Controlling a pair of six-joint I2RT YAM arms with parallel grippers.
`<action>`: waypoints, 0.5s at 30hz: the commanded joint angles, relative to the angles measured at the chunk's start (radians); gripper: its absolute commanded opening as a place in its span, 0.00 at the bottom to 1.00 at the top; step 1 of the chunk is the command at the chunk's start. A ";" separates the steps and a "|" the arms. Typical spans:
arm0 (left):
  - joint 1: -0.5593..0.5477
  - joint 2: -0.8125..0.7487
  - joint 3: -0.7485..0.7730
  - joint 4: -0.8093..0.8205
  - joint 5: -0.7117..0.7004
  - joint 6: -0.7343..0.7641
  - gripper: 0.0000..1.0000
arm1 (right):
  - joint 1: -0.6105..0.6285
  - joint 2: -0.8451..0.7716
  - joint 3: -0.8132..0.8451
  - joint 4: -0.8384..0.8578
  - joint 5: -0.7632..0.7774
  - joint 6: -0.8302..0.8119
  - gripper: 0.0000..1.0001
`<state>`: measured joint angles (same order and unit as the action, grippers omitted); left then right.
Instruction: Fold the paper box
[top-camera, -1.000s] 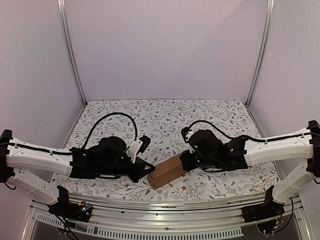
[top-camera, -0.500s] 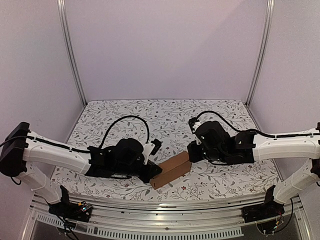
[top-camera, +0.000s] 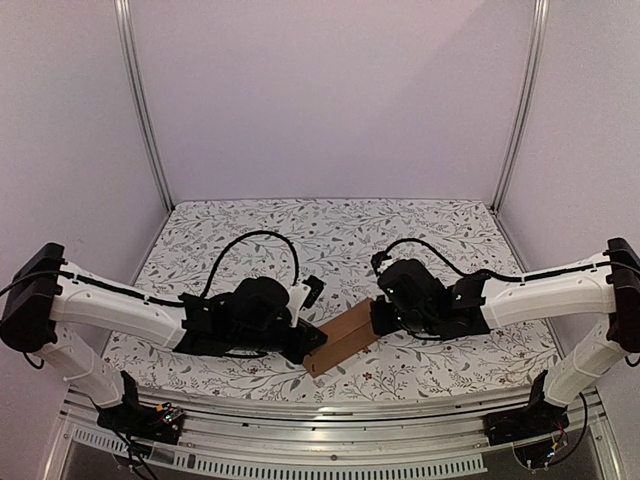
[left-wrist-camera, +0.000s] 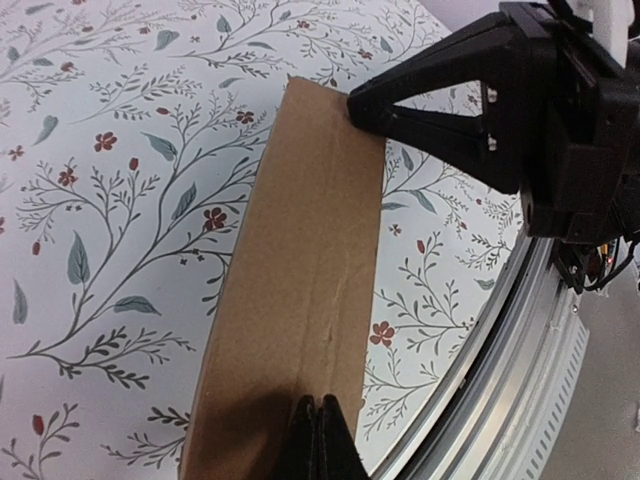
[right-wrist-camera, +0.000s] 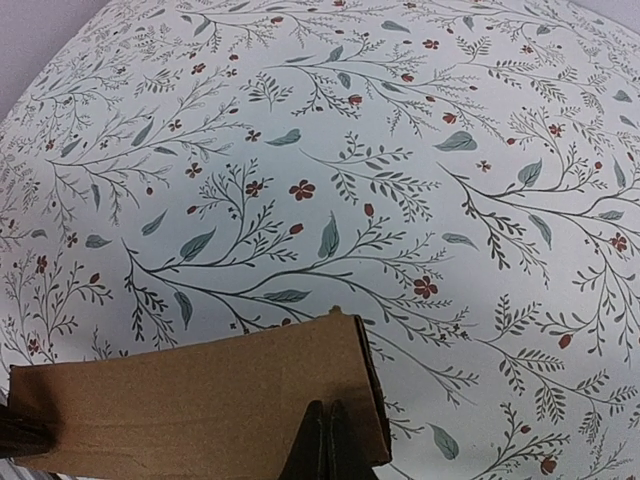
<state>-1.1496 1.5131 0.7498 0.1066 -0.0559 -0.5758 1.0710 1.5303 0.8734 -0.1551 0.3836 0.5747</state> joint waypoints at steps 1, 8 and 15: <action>0.010 -0.004 -0.028 -0.156 -0.020 0.005 0.00 | -0.003 -0.028 -0.027 -0.063 -0.043 0.015 0.00; 0.011 -0.057 0.069 -0.244 -0.055 0.041 0.00 | -0.003 -0.104 0.021 -0.108 -0.044 -0.010 0.00; 0.021 -0.131 0.126 -0.298 -0.091 0.078 0.00 | 0.012 -0.188 0.002 -0.121 -0.063 0.010 0.00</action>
<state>-1.1496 1.4311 0.8383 -0.1268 -0.1104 -0.5358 1.0729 1.3880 0.8722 -0.2481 0.3370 0.5739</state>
